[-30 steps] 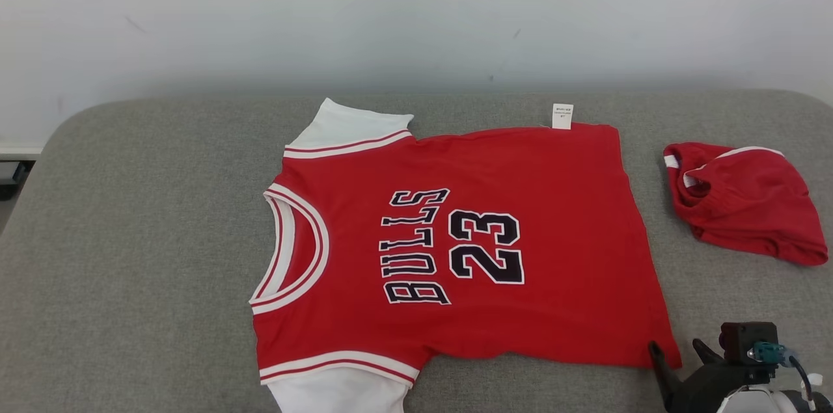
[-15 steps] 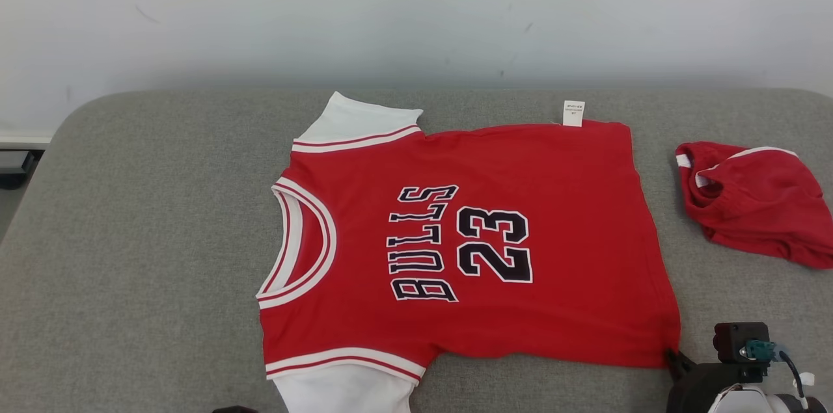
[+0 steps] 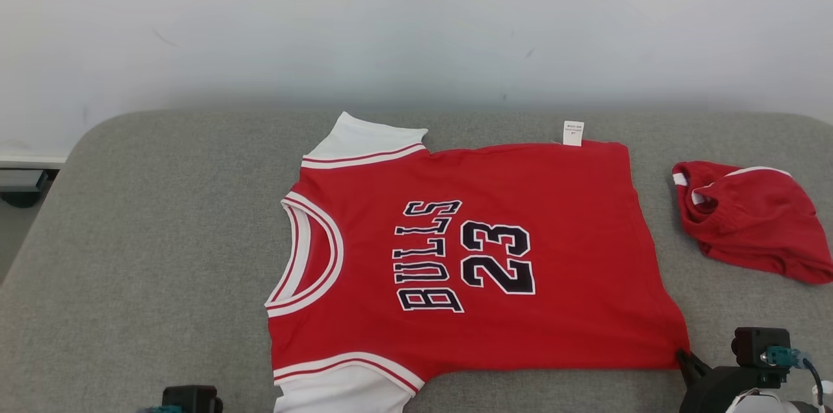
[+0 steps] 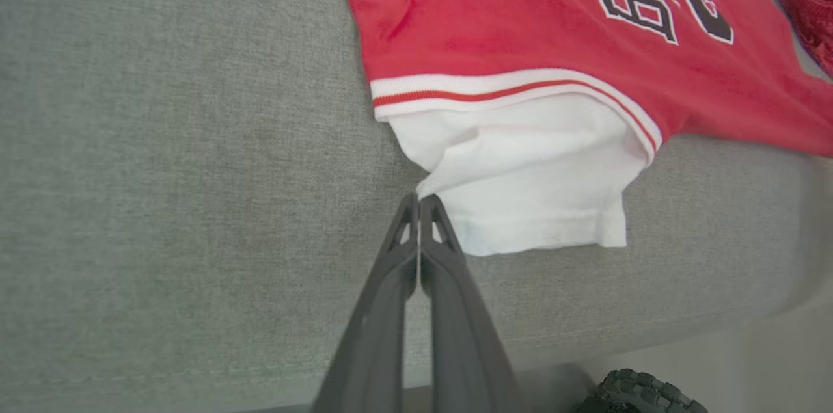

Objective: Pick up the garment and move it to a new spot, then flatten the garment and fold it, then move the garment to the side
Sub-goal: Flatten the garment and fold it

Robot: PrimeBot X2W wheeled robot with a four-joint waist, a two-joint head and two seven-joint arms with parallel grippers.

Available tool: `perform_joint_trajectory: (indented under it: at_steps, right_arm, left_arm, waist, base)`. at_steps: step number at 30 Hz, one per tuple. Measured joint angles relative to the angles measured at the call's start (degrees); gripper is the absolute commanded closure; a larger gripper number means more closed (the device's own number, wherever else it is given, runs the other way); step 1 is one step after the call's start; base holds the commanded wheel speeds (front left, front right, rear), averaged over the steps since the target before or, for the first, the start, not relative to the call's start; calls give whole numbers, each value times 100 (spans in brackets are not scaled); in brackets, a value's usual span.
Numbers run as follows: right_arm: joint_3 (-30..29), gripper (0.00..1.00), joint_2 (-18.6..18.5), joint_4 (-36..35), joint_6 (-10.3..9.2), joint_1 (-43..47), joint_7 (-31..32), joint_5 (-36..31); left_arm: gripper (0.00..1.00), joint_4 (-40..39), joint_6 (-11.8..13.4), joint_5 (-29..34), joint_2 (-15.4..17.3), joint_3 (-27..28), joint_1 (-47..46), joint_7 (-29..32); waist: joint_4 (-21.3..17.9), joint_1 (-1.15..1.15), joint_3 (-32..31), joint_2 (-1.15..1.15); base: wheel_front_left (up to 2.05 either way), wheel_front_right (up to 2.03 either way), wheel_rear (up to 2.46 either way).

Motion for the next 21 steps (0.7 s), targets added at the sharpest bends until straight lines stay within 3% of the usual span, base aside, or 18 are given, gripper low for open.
perform_joint_trajectory:
  at_steps: [9, 14, 21]
  right_arm:
    - [-153, 100, -123, -74, 167, 83, -31, 151]
    - [-192, 100, -193, -187, 255, 62, -14, 179]
    - [-63, 100, -242, -196, 470, -325, 470, 370]
  left_arm:
    - [100, -686, -99, -263, -23, -19, 341, 53]
    - [100, -1006, -151, -325, 140, 137, 293, 177]
    - [100, -1218, -280, -768, 260, 276, -63, 533]
  waist:
    - [-24, 0, -78, 0]
    - [-47, 0, -96, 0]
    - [-122, 0, -72, 0]
  base:
    - [0, 0, 0]
    - [0, 0, 0]
    - [0, 0, 0]
